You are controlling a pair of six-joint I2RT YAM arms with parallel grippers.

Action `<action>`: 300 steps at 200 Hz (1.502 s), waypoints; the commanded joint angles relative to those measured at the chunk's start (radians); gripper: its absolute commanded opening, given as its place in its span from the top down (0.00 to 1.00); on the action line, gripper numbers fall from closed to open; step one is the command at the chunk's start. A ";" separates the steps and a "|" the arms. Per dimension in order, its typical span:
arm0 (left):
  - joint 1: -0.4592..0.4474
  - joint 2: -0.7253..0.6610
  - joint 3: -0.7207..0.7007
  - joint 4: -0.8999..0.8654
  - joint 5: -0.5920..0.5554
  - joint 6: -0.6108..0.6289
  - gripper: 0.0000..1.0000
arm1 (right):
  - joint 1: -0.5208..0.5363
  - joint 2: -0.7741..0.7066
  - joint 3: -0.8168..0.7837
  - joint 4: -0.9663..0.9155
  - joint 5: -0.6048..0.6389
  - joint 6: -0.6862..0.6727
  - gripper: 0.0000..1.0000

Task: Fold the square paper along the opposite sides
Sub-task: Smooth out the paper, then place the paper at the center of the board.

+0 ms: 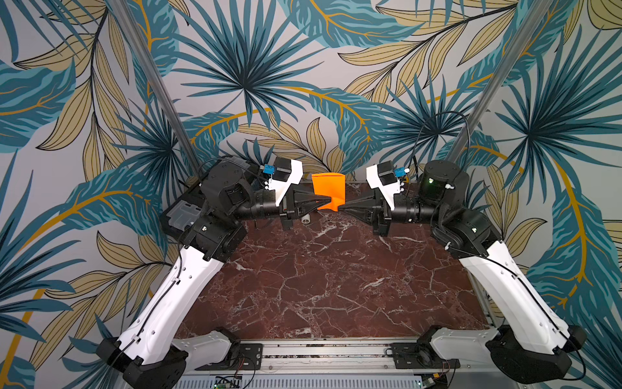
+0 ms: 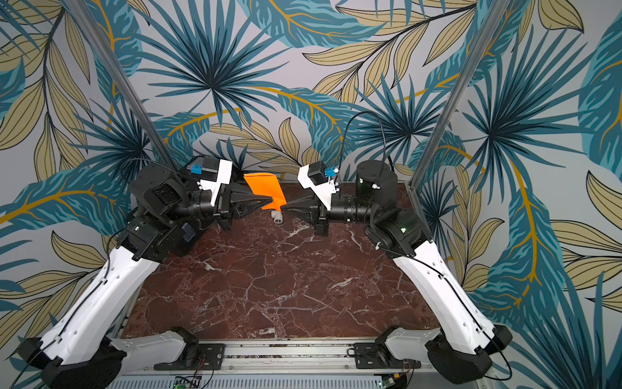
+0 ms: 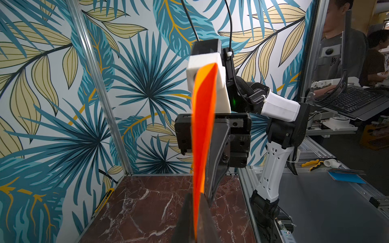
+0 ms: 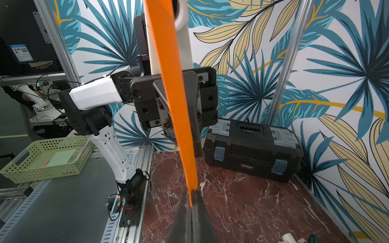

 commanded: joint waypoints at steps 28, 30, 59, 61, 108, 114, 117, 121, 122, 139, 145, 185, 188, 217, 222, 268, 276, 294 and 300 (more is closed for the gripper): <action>0.003 -0.022 0.006 0.016 -0.009 0.008 1.00 | -0.001 -0.024 -0.041 -0.017 0.025 -0.014 1.00; 0.003 -0.023 0.006 0.016 -0.010 0.009 1.00 | -0.001 -0.026 -0.042 -0.017 0.028 -0.012 1.00; 0.003 -0.031 -0.026 0.017 -0.036 0.005 1.00 | 0.000 -0.068 -0.084 -0.027 0.150 0.003 0.29; 0.003 -0.034 -0.032 0.021 -0.040 0.003 1.00 | -0.001 -0.074 -0.092 -0.026 0.165 0.005 0.24; -0.003 -0.117 -0.409 0.219 -0.160 -0.167 1.00 | 0.000 -0.370 -0.508 0.068 0.757 0.139 0.00; -0.009 -0.116 -0.461 0.239 -0.175 -0.199 1.00 | 0.000 -0.402 -0.559 0.062 0.812 0.156 0.00; -0.014 -0.116 -0.489 0.249 -0.181 -0.218 1.00 | 0.000 -0.417 -0.581 0.056 0.831 0.163 0.00; -0.021 -0.111 -0.520 0.259 -0.188 -0.238 1.00 | 0.000 -0.434 -0.607 0.046 0.860 0.172 0.00; -0.022 -0.110 -0.529 0.261 -0.190 -0.243 1.00 | 0.000 -0.439 -0.613 0.043 0.866 0.174 0.00; -0.071 -0.075 -0.675 0.314 -0.251 -0.335 1.00 | 0.000 -0.502 -0.701 -0.005 0.926 0.216 0.00; -0.090 -0.055 -0.721 0.346 -0.264 -0.371 1.00 | 0.000 -0.521 -0.728 -0.021 0.934 0.232 0.00; -0.161 0.138 -0.954 0.632 -0.277 -0.669 1.00 | 0.000 -0.577 -0.857 -0.042 0.949 0.295 0.00; -0.163 0.147 -0.963 0.638 -0.286 -0.684 1.00 | 0.000 -0.576 -0.860 -0.043 0.949 0.297 0.00; -0.171 0.244 -1.007 0.643 -0.317 -0.757 1.00 | 0.000 -0.555 -0.871 -0.046 0.936 0.304 0.00; -0.171 0.256 -1.012 0.644 -0.320 -0.763 1.00 | -0.001 -0.551 -0.872 -0.046 0.937 0.304 0.00; -0.174 0.387 -0.978 0.443 -0.426 -0.732 0.97 | -0.001 -0.537 -0.866 -0.046 0.928 0.289 0.00; -0.174 0.400 -0.977 0.420 -0.448 -0.730 0.97 | -0.001 -0.537 -0.866 -0.046 0.926 0.289 0.00; -0.174 0.415 -0.973 0.365 -0.490 -0.725 0.91 | -0.002 -0.541 -0.865 -0.049 0.925 0.288 0.00; -0.174 0.416 -0.969 0.339 -0.504 -0.717 0.84 | -0.002 -0.541 -0.866 -0.049 0.923 0.287 0.00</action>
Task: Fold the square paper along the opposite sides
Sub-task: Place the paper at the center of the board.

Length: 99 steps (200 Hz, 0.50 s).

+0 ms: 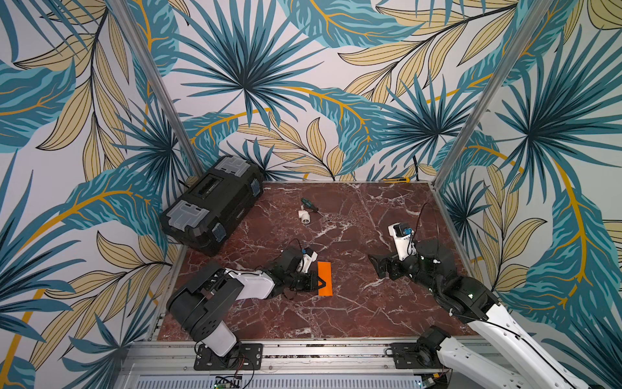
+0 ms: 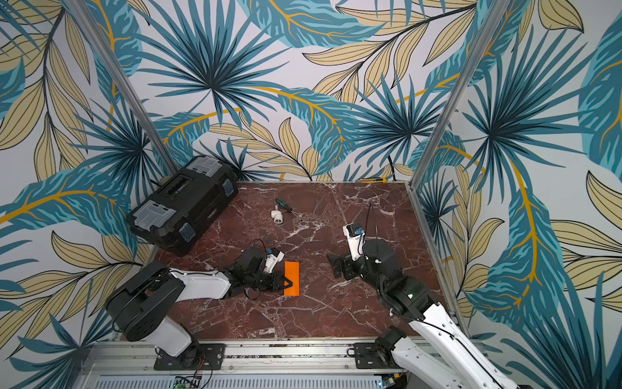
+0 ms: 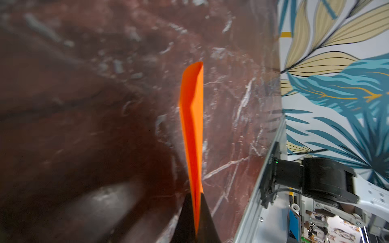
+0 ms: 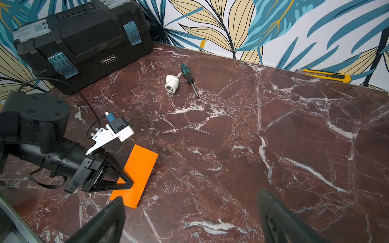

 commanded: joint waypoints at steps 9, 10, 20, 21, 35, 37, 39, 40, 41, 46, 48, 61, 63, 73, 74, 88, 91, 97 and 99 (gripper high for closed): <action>-0.004 0.010 0.034 -0.154 -0.108 0.028 0.74 | -0.002 -0.007 -0.010 -0.008 0.000 0.007 0.00; -0.004 0.010 0.035 -0.159 -0.110 0.030 0.73 | -0.002 -0.007 -0.009 -0.008 0.000 0.007 0.00; -0.004 0.007 0.038 -0.202 -0.137 0.040 0.55 | -0.001 -0.007 -0.010 -0.008 -0.003 0.005 0.00; -0.004 0.006 0.037 -0.205 -0.138 0.040 0.53 | -0.002 -0.007 -0.010 -0.008 -0.004 0.005 0.00; -0.006 0.000 0.040 -0.253 -0.168 0.048 0.25 | -0.001 -0.008 -0.007 -0.009 -0.006 0.004 0.00; -0.005 -0.003 0.040 -0.260 -0.173 0.049 0.21 | -0.002 -0.007 -0.006 -0.011 -0.007 0.003 0.00; -0.005 -0.004 0.041 -0.268 -0.179 0.050 0.15 | -0.002 -0.008 -0.007 -0.010 -0.008 0.003 0.00; -0.005 -0.005 0.042 -0.272 -0.183 0.051 0.12 | -0.002 -0.007 -0.007 -0.010 -0.008 0.003 0.00; -0.005 -0.005 0.042 -0.276 -0.185 0.051 0.09 | -0.002 -0.008 -0.006 -0.011 -0.009 0.004 0.00; -0.005 -0.010 0.044 -0.298 -0.197 0.054 0.00 | -0.002 -0.008 -0.005 -0.011 -0.008 0.004 0.00; -0.005 -0.013 0.047 -0.308 -0.204 0.056 0.00 | -0.002 -0.008 -0.005 -0.011 -0.009 0.005 0.00; -0.007 -0.031 0.062 -0.402 -0.261 0.068 0.00 | -0.002 -0.010 -0.005 -0.011 -0.009 0.002 0.00; -0.007 -0.034 0.065 -0.414 -0.272 0.070 0.00 | -0.002 -0.010 -0.005 -0.011 -0.009 0.002 0.00; -0.011 -0.052 0.089 -0.522 -0.344 0.078 0.00 | -0.002 -0.013 -0.006 -0.012 -0.008 0.002 0.00; -0.012 -0.053 0.092 -0.532 -0.354 0.079 0.00 | -0.002 -0.013 -0.006 -0.012 -0.009 0.002 0.00; -0.027 -0.073 0.143 -0.714 -0.498 0.086 0.00 | -0.002 -0.013 -0.006 -0.014 -0.008 0.005 0.00; -0.031 -0.076 0.155 -0.756 -0.532 0.086 0.00 | -0.002 -0.014 -0.007 -0.014 -0.008 0.005 0.00; -0.043 -0.083 0.176 -0.826 -0.601 0.080 0.00 | -0.001 -0.014 -0.007 -0.014 -0.007 0.007 0.00; -0.046 -0.085 0.184 -0.848 -0.629 0.077 0.00 | -0.001 -0.014 -0.008 -0.014 -0.007 0.007 0.01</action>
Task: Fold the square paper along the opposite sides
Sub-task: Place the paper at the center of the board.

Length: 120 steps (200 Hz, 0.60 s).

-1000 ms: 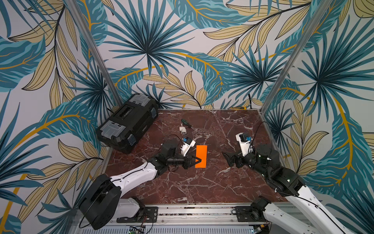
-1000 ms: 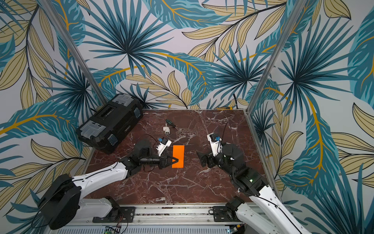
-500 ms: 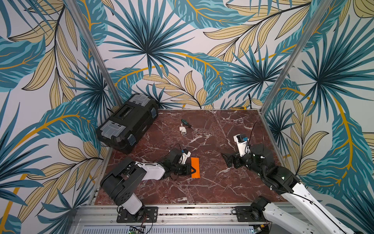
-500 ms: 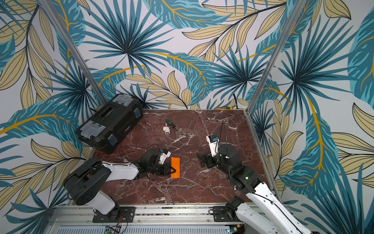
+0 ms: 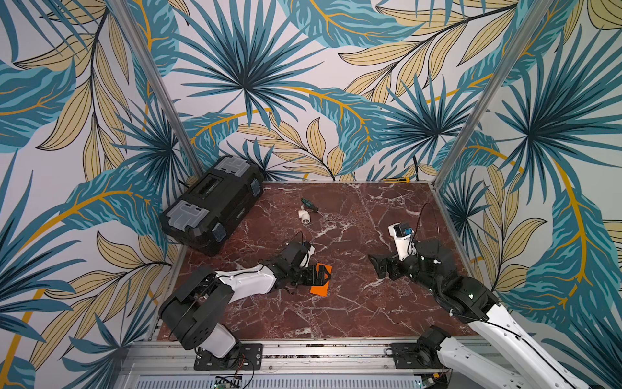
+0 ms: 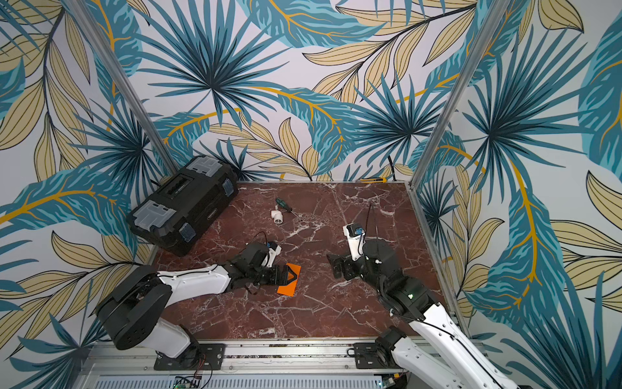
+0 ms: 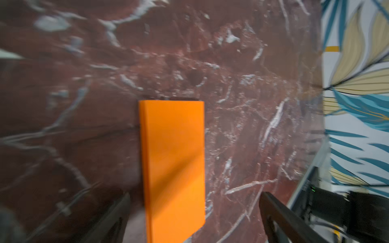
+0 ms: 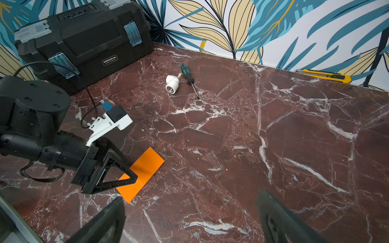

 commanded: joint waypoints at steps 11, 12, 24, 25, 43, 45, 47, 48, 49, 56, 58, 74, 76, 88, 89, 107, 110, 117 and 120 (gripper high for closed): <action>-0.056 -0.013 0.071 -0.579 -0.495 -0.006 0.00 | -0.002 -0.010 -0.010 -0.011 0.002 0.010 0.00; -0.060 -0.015 0.074 -0.586 -0.509 -0.008 0.00 | -0.002 -0.010 -0.009 -0.010 0.003 0.010 0.00; -0.119 -0.056 0.112 -0.630 -0.684 -0.009 0.00 | -0.002 -0.003 -0.010 0.004 0.029 0.009 0.00; -0.126 -0.061 0.115 -0.631 -0.710 -0.009 0.00 | -0.002 -0.002 -0.010 0.006 0.032 0.009 0.00; -0.217 -0.144 0.174 -0.616 -1.039 0.026 0.00 | -0.001 0.028 -0.005 0.073 0.112 0.007 0.00; -0.221 -0.151 0.181 -0.608 -1.067 0.040 0.00 | -0.003 0.034 -0.003 0.083 0.122 0.006 0.00; -0.222 -0.160 0.188 -0.596 -1.092 0.055 0.00 | -0.003 0.040 0.000 0.091 0.133 0.006 0.00; -0.222 -0.165 0.191 -0.594 -1.104 0.062 0.00 | -0.004 0.044 0.002 0.095 0.138 0.006 0.00; -0.222 -0.169 0.194 -0.586 -1.115 0.071 0.00 | -0.003 0.047 0.004 0.098 0.143 0.006 0.00; -0.222 -0.197 0.214 -0.532 -1.206 0.134 0.00 | -0.003 0.073 0.021 0.128 0.183 0.000 0.00; -0.222 -0.205 0.218 -0.515 -1.232 0.156 0.00 | -0.003 0.082 0.026 0.136 0.194 -0.002 0.00; -0.216 -0.267 0.215 -0.260 -1.428 0.410 0.00 | -0.011 0.158 0.057 0.201 0.315 -0.031 0.00; -0.212 -0.274 0.211 -0.215 -1.440 0.453 0.00 | -0.012 0.168 0.060 0.211 0.327 -0.035 0.00; -0.168 -0.316 0.152 0.110 -1.440 0.744 0.00 | -0.041 0.225 0.062 0.272 0.406 -0.059 0.00; -0.162 -0.320 0.147 0.133 -1.436 0.765 0.00 | -0.045 0.231 0.061 0.278 0.413 -0.061 0.00; -0.012 -0.379 0.069 0.305 -1.280 0.877 0.00 | -0.152 0.305 0.020 0.385 0.472 -0.057 0.00; 0.017 -0.388 0.055 0.308 -1.241 0.868 0.00 | -0.174 0.315 0.007 0.404 0.478 -0.054 0.00; 0.097 -0.409 0.018 0.324 -1.155 0.850 0.00 | -0.224 0.332 -0.043 0.470 0.486 -0.057 0.00; 0.128 -0.417 -0.001 0.335 -1.122 0.842 0.00 | -0.243 0.339 -0.071 0.512 0.490 -0.064 0.00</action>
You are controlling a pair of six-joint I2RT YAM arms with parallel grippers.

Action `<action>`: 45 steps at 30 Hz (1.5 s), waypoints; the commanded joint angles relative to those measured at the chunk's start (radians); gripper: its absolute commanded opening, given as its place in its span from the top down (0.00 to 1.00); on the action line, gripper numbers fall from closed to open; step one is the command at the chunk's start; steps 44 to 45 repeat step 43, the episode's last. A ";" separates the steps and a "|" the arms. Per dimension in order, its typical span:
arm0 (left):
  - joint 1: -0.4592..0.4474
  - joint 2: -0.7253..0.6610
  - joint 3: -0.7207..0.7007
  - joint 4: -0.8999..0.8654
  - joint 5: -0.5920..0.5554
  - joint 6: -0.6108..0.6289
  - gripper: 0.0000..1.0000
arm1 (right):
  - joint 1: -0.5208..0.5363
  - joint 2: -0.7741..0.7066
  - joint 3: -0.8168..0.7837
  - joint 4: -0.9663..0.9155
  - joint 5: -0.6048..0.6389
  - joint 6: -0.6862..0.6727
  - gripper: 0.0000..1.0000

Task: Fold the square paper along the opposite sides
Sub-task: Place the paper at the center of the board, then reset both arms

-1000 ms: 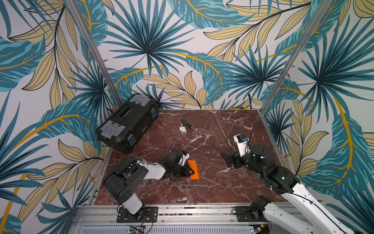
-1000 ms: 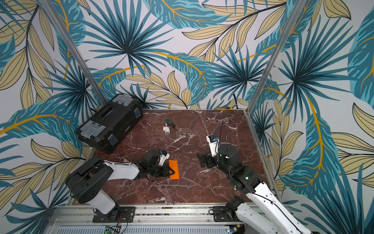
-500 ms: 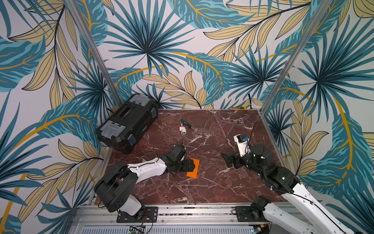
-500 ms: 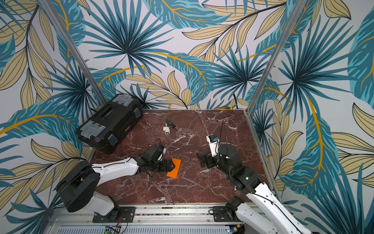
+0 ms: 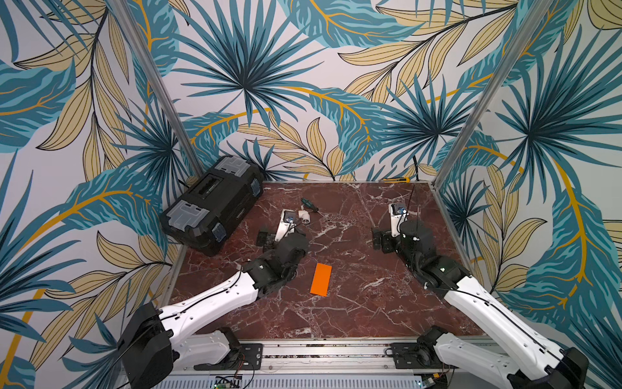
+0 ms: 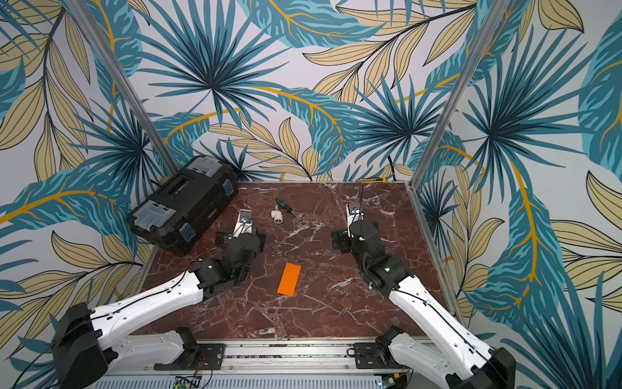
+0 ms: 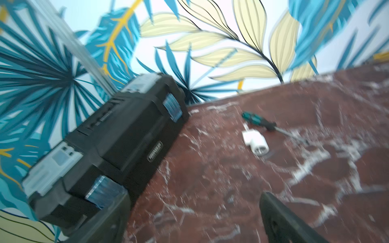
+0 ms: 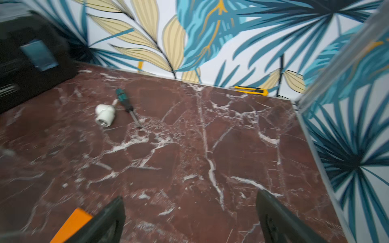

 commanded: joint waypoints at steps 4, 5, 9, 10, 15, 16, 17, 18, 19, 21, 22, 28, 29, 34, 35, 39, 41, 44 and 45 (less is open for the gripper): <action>0.383 -0.101 -0.268 0.394 0.252 0.133 0.00 | -0.219 0.103 -0.333 0.579 0.140 -0.097 0.00; 0.440 -0.120 -0.328 0.470 0.315 0.119 0.00 | -0.241 0.128 -0.403 0.706 0.114 -0.103 0.00; 0.592 -0.114 -0.595 0.880 0.563 0.109 0.00 | -0.282 0.273 -0.523 1.043 0.000 -0.144 0.00; 0.622 -0.080 -0.616 0.917 0.584 0.077 0.00 | -0.286 0.322 -0.525 1.089 -0.006 -0.142 0.00; 0.651 0.165 -0.584 1.005 0.741 0.098 0.00 | -0.352 0.425 -0.531 1.155 -0.156 -0.101 0.00; 0.652 0.223 -0.575 1.054 0.770 0.118 0.00 | -0.385 0.460 -0.532 1.183 -0.206 -0.083 0.00; 0.651 0.268 -0.546 1.038 0.784 0.123 0.00 | -0.400 0.511 -0.536 1.274 -0.234 -0.095 0.00; 0.652 0.298 -0.519 1.017 0.812 0.133 0.00 | -0.407 0.496 -0.513 1.206 -0.256 -0.094 0.00; 0.648 0.331 -0.483 0.976 0.867 0.160 0.00 | -0.417 0.468 -0.466 1.059 -0.288 -0.072 0.00; 0.655 0.366 -0.435 0.927 0.889 0.166 0.00 | -0.427 0.493 -0.472 1.115 -0.318 -0.083 0.00; 0.664 0.357 -0.412 0.871 0.887 0.151 0.00 | -0.428 0.485 -0.467 1.091 -0.316 -0.080 0.00; 0.671 0.351 -0.404 0.840 0.897 0.145 0.00 | -0.428 0.480 -0.465 1.080 -0.312 -0.077 0.00; 0.672 0.353 -0.406 0.848 0.897 0.144 0.00 | -0.428 0.477 -0.465 1.076 -0.311 -0.076 0.00; 0.672 0.352 -0.405 0.844 0.897 0.144 0.00 | -0.427 0.478 -0.465 1.077 -0.312 -0.077 0.00; 0.672 0.352 -0.405 0.845 0.897 0.144 0.00 | -0.428 0.478 -0.464 1.077 -0.312 -0.077 0.00; 0.672 0.352 -0.405 0.844 0.897 0.144 0.00 | -0.428 0.480 -0.463 1.075 -0.312 -0.076 0.00; 0.672 0.352 -0.405 0.845 0.897 0.145 0.00 | -0.428 0.480 -0.463 1.075 -0.312 -0.077 0.00; 0.671 0.352 -0.405 0.846 0.895 0.145 0.00 | -0.427 0.480 -0.464 1.077 -0.311 -0.077 0.00; 0.671 0.352 -0.405 0.846 0.895 0.145 0.00 | -0.427 0.480 -0.464 1.077 -0.311 -0.077 0.00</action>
